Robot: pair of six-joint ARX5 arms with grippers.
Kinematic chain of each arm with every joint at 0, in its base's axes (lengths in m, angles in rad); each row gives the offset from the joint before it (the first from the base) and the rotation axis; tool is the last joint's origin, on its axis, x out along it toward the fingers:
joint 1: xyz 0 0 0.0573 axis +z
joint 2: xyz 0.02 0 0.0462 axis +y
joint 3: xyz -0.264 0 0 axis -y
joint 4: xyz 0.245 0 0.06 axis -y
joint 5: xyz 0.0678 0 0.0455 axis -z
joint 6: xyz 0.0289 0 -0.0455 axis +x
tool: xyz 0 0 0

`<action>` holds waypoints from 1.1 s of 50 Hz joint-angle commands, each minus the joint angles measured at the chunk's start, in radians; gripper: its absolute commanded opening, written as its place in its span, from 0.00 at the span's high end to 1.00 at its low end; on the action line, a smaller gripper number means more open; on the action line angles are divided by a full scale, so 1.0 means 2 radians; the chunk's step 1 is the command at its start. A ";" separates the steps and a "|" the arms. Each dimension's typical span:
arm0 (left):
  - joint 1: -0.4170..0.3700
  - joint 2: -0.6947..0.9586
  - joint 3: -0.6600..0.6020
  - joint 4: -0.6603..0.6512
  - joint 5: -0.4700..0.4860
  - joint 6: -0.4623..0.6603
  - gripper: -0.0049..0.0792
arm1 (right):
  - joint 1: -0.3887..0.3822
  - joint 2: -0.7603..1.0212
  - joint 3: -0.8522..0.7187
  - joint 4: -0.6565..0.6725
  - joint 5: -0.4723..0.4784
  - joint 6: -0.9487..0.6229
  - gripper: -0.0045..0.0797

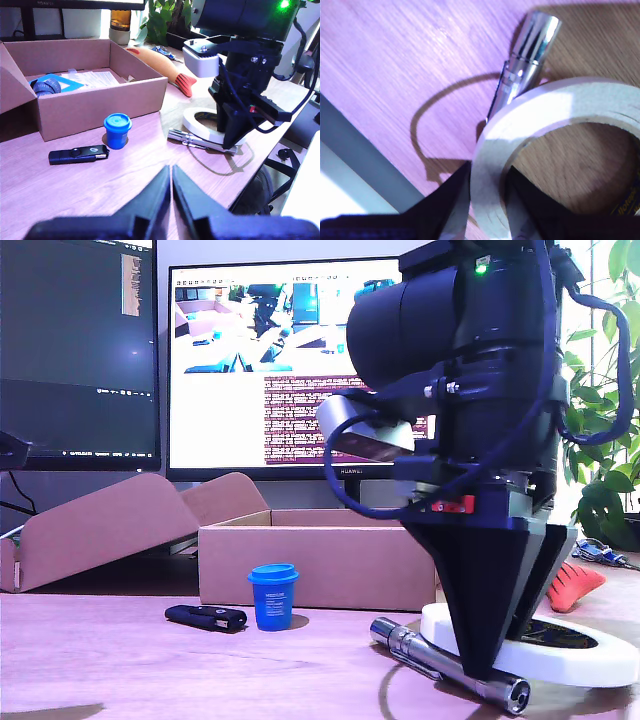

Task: Pick up the tape roll and place it inside the cardboard box

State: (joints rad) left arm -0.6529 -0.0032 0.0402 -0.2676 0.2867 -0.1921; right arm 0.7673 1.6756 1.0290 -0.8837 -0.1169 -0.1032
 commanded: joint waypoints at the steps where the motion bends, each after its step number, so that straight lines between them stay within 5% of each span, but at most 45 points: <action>1: -0.001 -0.005 -0.012 0.003 -0.001 -0.001 0.96 | 0.002 0.001 0.002 -0.001 0.000 -0.001 0.96; 36: -0.001 -0.005 -0.012 0.003 -0.004 -0.001 0.96 | 0.002 0.001 0.141 -0.088 0.000 -0.001 0.96; 55: -0.001 -0.005 -0.012 0.008 -0.070 0.005 0.96 | -0.005 0.001 0.192 0.012 -0.001 -0.001 0.96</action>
State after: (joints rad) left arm -0.6529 -0.0032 0.0402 -0.2657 0.1726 -0.1902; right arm 0.7654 1.6756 1.4075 -0.8967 -0.1196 -0.1032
